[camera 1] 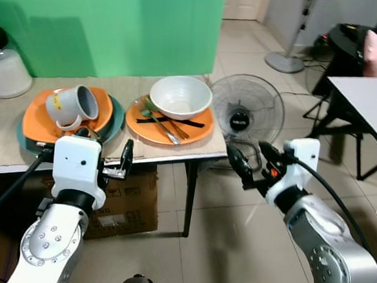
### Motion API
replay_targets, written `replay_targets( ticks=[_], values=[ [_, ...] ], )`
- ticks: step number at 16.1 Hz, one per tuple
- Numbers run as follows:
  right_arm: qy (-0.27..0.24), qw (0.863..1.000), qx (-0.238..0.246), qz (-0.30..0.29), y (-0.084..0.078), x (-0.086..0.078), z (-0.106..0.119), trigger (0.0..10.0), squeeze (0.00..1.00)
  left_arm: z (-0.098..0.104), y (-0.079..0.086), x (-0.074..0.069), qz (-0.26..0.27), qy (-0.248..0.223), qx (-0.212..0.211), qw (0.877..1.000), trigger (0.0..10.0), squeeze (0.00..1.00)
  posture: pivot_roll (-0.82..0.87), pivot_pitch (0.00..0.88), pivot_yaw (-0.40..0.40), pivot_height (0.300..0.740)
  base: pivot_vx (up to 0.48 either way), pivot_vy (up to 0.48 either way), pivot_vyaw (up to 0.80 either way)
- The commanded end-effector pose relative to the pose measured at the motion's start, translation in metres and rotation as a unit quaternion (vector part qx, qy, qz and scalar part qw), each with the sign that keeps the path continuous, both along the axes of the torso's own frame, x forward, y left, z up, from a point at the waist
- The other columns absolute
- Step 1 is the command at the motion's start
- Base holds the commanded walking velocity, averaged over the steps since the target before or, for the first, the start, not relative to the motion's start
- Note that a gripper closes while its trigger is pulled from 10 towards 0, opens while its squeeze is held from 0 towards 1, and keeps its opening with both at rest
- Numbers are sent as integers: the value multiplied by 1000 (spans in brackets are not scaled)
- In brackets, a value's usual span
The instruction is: Setting the table
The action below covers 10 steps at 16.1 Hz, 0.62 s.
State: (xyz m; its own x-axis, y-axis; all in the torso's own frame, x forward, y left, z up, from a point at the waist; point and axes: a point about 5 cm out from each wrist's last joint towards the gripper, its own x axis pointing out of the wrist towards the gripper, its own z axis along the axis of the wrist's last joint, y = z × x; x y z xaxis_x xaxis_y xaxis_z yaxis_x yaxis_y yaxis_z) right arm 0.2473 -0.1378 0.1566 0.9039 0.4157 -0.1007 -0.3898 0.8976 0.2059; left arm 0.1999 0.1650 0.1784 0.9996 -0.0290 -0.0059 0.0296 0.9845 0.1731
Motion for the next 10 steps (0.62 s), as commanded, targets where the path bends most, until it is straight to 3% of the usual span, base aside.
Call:
replay_targets(
  ticks=[1,4,10],
  values=[
    [4,1000,0,7,2,3,1,10000,0,4,0,-1,-9,-4,4,1000,10000,0,30,63,11,740,240,0,0],
    [4,1000,-5,9,4,8,1,10000,0,4,0,-1,-24,-1,16,1000,10000,0,31,59,14,740,282,0,-683],
    [7,1000,-6,26,10,9,-2,10000,0,4,3,-3,-24,-2,24,999,10000,0,40,44,12,740,299,0,0]
  ],
)
